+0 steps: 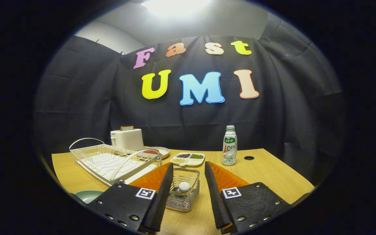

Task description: Take the plate from the dish rack, then take the spoon from the basket and place it into the plate.

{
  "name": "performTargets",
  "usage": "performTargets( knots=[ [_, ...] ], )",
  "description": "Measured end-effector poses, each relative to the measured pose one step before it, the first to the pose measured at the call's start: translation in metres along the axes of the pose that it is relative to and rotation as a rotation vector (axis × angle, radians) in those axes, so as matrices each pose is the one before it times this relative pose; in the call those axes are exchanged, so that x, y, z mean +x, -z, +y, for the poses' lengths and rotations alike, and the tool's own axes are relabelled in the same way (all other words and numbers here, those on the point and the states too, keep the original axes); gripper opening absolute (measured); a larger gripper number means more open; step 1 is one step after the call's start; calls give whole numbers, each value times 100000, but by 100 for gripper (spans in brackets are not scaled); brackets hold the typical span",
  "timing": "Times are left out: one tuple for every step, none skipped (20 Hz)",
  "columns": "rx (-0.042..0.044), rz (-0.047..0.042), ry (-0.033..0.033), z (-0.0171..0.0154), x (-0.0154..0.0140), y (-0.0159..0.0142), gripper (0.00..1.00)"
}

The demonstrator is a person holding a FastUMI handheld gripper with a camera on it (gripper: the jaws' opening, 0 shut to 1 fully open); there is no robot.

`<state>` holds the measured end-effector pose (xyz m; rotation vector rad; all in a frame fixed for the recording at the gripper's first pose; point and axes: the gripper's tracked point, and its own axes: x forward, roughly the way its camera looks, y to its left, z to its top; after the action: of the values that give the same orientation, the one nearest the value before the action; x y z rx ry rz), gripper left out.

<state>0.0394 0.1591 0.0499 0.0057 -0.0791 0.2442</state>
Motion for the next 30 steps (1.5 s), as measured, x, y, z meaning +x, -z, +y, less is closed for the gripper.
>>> performTargets(
  knots=[
    [99,-151,592,-65,255,75,60],
    [266,294,3,57,357,359,60],
    [249,87,570,-78,211,190,60],
    [332,-520,240,117,133,-112,60],
    [-495,-842,857,46,88,-37,60],
    [-343,-502,396,3,146,-86,60],
    [-240,-118,504,227,14,51,60],
    [-526,-108,747,32,168,2,60],
    [-627,-571,1084,-119,53,-43,60],
    [-161,-146,800,25,76,-18,60],
    [-97,-385,977,6,169,-138,60],
    [665,-206,-158,220,-101,124,56],
    [-227,656,297,86,-182,147,45],
    [34,63,843,-9,276,213,45],
    [177,-270,555,16,-182,-164,34],
    [-85,-212,514,-145,631,209,33],
    [215,686,-685,220,-118,-41,22],
    [269,912,-399,364,-574,-60,22],
    [1410,-250,5,64,-147,-184,18],
    [-448,1996,-518,329,434,258,14],
    [-477,1387,-492,166,-68,-183,14],
    [-795,-174,2209,-407,239,-385,14],
    [-123,914,-1294,286,-153,-492,9],
    [-188,2924,-769,816,228,433,9],
    [326,532,-904,297,-204,-363,9],
    [-721,1052,-26,-14,28,-250,9],
    [-809,542,263,-157,-268,-398,9],
    [-253,-593,-114,86,-45,-651,9],
    [-5,525,-516,119,-127,-530,9],
    [581,340,-295,51,-300,-444,9]
  ],
)
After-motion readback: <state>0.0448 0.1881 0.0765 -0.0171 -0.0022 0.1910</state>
